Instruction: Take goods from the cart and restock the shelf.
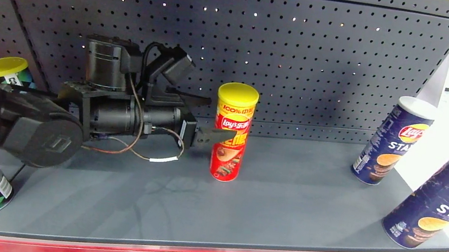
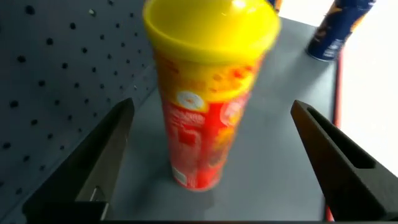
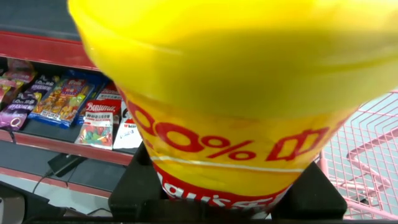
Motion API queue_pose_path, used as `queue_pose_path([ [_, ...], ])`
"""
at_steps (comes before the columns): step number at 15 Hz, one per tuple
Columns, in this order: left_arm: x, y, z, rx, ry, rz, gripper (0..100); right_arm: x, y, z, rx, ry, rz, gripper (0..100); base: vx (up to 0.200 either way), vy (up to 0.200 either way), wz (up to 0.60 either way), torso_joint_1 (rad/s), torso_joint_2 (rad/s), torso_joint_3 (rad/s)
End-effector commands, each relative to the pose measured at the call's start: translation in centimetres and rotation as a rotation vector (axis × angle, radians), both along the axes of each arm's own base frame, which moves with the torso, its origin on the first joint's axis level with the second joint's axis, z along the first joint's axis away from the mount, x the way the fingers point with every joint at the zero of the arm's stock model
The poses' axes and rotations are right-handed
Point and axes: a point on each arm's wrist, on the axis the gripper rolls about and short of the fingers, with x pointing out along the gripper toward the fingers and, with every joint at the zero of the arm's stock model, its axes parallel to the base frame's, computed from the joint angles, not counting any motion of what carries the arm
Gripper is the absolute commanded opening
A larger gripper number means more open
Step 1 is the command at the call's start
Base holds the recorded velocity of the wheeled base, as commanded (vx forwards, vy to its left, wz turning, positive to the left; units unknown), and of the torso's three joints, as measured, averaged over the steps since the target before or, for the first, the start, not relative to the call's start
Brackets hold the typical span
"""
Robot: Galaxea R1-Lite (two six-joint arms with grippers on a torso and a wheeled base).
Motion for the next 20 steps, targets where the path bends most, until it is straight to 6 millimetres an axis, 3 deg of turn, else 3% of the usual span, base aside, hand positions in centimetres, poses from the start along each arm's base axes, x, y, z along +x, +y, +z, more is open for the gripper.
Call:
queue_pose_path([
  [1, 0.7, -0.7, -0.3, 0.000, 0.002, -0.009, 100, 0.0, 0.0, 0.0, 0.000, 0.002, 0.001, 0, 0.000, 0.000, 0.00, 0.000, 0.00, 0.000],
  [9, 2.3, -3.2, -0.6, -0.009, -0.021, -0.030, 100, 0.0, 0.0, 0.0, 0.000, 0.002, 0.001, 0, 0.000, 0.000, 0.00, 0.000, 0.00, 0.000],
  [14, 2.8, -3.5, -1.1, 0.000, -0.014, 0.002, 100, 0.0, 0.0, 0.0, 0.000, 0.000, 0.001, 0, 0.000, 0.000, 0.00, 0.000, 0.00, 0.000],
  [15, 2.8, -3.5, -1.1, 0.000, -0.015, 0.003, 0, 0.0, 0.0, 0.0, 0.000, 0.000, 0.001, 0, 0.000, 0.000, 0.00, 0.000, 0.00, 0.000],
  [20, 2.8, -3.6, -1.4, 0.003, -0.003, -0.004, 0, 0.0, 0.0, 0.0, 0.000, 0.002, 0.001, 0, 0.000, 0.000, 0.00, 0.000, 0.00, 0.000],
])
